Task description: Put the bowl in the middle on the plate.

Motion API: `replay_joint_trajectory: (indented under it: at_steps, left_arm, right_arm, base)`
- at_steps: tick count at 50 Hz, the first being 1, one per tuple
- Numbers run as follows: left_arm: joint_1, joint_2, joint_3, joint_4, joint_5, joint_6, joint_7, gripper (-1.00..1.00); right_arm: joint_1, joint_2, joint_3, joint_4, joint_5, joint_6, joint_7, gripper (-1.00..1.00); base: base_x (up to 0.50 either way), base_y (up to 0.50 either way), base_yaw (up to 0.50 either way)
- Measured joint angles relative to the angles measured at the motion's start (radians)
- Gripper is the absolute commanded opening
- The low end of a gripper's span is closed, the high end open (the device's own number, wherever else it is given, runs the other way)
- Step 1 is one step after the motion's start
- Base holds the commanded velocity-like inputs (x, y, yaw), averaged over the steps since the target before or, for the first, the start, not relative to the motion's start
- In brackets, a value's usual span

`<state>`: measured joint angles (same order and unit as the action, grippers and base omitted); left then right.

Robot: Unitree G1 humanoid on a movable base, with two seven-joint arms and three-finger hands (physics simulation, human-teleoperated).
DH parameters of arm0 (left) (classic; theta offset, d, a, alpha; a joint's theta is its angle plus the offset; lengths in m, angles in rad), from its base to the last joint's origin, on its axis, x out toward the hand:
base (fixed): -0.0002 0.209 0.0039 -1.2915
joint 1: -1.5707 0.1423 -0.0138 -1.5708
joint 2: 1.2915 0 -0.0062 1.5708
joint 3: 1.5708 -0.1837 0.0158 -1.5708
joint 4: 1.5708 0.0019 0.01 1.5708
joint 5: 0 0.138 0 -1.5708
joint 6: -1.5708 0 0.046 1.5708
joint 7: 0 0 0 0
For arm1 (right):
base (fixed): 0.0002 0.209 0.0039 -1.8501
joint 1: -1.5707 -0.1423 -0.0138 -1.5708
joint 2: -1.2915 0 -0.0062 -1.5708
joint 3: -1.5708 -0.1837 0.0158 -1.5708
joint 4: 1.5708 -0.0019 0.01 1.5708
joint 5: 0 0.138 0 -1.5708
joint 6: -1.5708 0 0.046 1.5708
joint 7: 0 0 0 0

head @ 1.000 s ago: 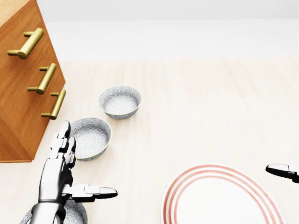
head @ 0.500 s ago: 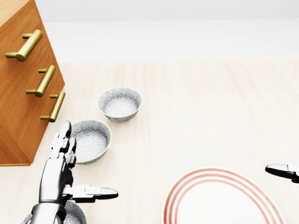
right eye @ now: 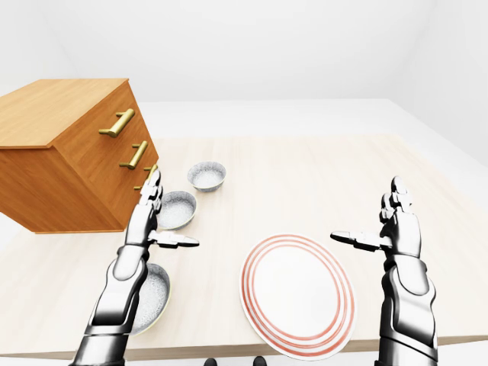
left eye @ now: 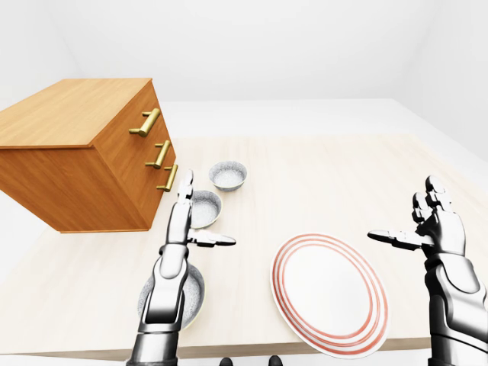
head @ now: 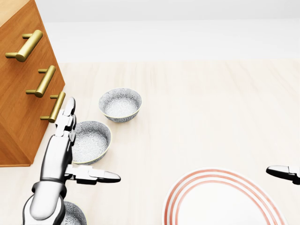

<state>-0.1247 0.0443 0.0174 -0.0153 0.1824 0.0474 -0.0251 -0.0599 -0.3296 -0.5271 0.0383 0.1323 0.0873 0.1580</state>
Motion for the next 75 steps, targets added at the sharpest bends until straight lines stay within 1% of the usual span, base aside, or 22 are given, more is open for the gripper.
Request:
replay_joint_trajectory:
  at_steps: [14, 22, 39, 48, 56, 60, 63, 70, 75]
  left_arm:
    - [-0.109, 0.032, 0.009, 0.01, 0.112, 0.04, -0.035, 1.0]
    - [-0.158, 0.053, 0.015, 0.02, 0.179, 0.04, -0.061, 1.0]
    - [-0.224, 0.094, 0.027, 0.034, 0.324, 0.04, -0.11, 1.0]
    - [-0.244, 0.114, 0.032, 0.045, 0.409, 0.04, -0.138, 1.0]
    - [-0.254, 0.128, 0.032, 0.065, 0.479, 0.028, -0.154, 1.0]
    - [-0.257, 0.132, 0.032, 0.069, 0.513, 0.026, -0.165, 1.0]
    - [-0.259, 0.135, 0.031, 0.071, 0.542, 0.033, -0.172, 1.0]
    - [-0.264, 0.141, 0.032, 0.089, 0.59, 0.037, -0.184, 1.0]
    - [-0.267, 0.147, 0.03, 0.1, 0.625, 0.033, -0.194, 1.0]
  right_arm:
    - [-0.001, 0.0, 0.002, 0.004, 0.0, 0.0, 0.0, 1.0]
    - [-0.002, 0.0, 0.004, 0.006, -0.001, 0.0, -0.001, 1.0]
    - [-0.001, 0.001, 0.004, 0.005, -0.005, 0.0, 0.0, 1.0]
    - [-0.001, 0.0, 0.005, 0.008, -0.008, 0.0, 0.0, 1.0]
    - [-0.001, 0.0, 0.006, 0.013, -0.01, 0.0, 0.001, 1.0]
    - [-0.002, -0.001, 0.007, 0.015, -0.011, 0.0, 0.001, 1.0]
    - [-0.001, -0.001, 0.007, 0.015, -0.012, 0.0, 0.0, 1.0]
    - [-0.001, 0.0, 0.008, 0.014, -0.013, 0.0, 0.001, 1.0]
    - [-0.001, 0.0, 0.008, 0.014, -0.014, 0.0, 0.0, 1.0]
  base:
    - [0.0, 0.0, 0.0]
    - [0.0, 0.0, 0.0]
    - [0.0, 0.0, 0.0]
    - [0.0, 0.0, 0.0]
    - [0.0, 0.0, 0.0]
    - [0.0, 0.0, 0.0]
    - [0.0, 0.0, 0.0]
    - [0.0, 0.0, 0.0]
    - [0.0, 0.0, 0.0]
